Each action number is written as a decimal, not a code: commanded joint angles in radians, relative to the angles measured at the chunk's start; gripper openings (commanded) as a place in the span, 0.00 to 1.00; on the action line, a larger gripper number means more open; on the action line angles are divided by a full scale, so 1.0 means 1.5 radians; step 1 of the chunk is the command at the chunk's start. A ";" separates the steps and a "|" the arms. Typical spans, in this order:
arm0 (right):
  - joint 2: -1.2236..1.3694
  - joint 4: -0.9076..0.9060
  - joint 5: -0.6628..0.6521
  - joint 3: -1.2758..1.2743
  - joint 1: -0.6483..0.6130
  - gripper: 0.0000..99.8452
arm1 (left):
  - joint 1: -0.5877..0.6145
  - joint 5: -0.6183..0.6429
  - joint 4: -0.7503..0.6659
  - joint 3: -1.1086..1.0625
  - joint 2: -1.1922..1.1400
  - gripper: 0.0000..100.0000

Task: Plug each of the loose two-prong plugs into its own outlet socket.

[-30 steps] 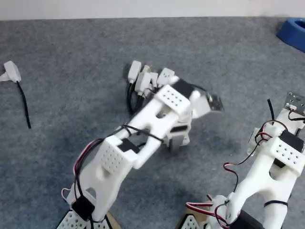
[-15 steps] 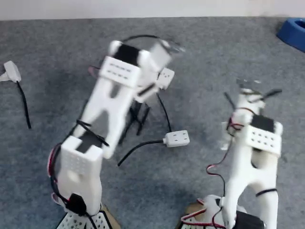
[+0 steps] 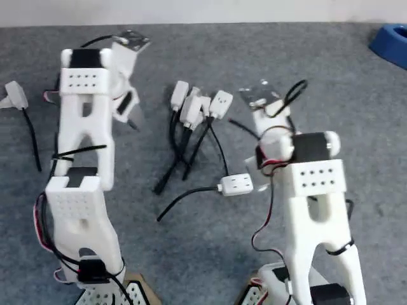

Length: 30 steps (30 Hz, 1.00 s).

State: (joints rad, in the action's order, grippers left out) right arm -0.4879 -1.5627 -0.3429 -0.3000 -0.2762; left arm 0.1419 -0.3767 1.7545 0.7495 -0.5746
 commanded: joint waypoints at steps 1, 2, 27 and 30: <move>0.014 -0.001 0.115 0.031 -0.031 0.01 | 0.022 0.015 0.005 0.011 -0.016 0.27; 0.021 0.011 0.153 0.031 -0.030 0.01 | 0.022 0.030 0.005 0.011 -0.024 0.27; -0.129 0.224 0.283 -0.255 0.022 0.01 | 0.008 0.090 -0.010 0.011 -0.102 0.27; -0.090 0.217 0.282 -0.230 -0.009 0.01 | 0.008 0.090 -0.009 0.011 -0.102 0.27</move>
State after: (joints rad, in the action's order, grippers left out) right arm -0.6506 -1.2436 0.0959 -0.6928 -0.2424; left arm 0.1649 -0.2463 1.7484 0.7495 -0.7403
